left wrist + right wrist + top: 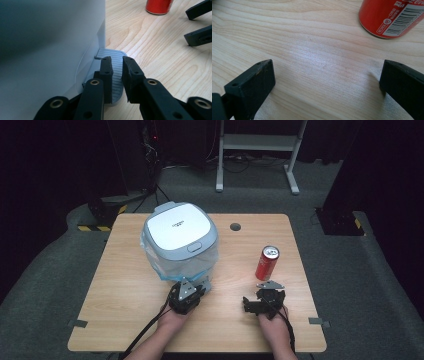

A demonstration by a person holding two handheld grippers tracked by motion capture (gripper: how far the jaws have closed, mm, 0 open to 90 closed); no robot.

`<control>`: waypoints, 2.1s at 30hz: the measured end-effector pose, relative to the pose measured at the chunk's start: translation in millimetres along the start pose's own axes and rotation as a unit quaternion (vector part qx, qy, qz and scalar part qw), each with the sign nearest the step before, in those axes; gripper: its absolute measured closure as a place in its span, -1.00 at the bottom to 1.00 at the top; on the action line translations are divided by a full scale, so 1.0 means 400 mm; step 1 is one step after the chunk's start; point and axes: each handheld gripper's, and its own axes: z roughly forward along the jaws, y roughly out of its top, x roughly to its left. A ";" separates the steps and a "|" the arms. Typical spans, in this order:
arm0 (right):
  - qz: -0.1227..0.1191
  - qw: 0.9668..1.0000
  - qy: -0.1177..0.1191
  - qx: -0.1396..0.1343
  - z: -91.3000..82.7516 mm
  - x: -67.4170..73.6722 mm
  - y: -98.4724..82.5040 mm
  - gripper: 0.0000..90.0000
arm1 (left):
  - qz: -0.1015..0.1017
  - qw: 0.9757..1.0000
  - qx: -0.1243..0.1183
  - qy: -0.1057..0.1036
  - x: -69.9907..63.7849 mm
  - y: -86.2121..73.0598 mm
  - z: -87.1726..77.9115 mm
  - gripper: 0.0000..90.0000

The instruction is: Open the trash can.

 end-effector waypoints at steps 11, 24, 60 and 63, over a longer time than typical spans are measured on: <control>-0.001 1.000 0.001 0.000 0.000 0.001 0.000 -1.00 | 0.000 1.000 -0.004 0.004 -0.004 -0.011 0.003 0.72; 0.005 1.000 -0.004 0.003 -0.003 0.001 -0.001 -1.00 | -0.003 1.000 0.002 0.005 -0.002 -0.010 0.006 0.65; 0.042 0.994 -0.034 -0.092 -0.114 -0.052 0.000 -0.96 | 0.062 0.996 0.062 0.034 -0.035 -0.001 0.031 0.53; 0.043 0.994 -0.035 -0.099 -0.118 -0.055 0.002 -0.96 | 0.077 0.994 0.064 0.044 -0.043 -0.001 0.033 0.52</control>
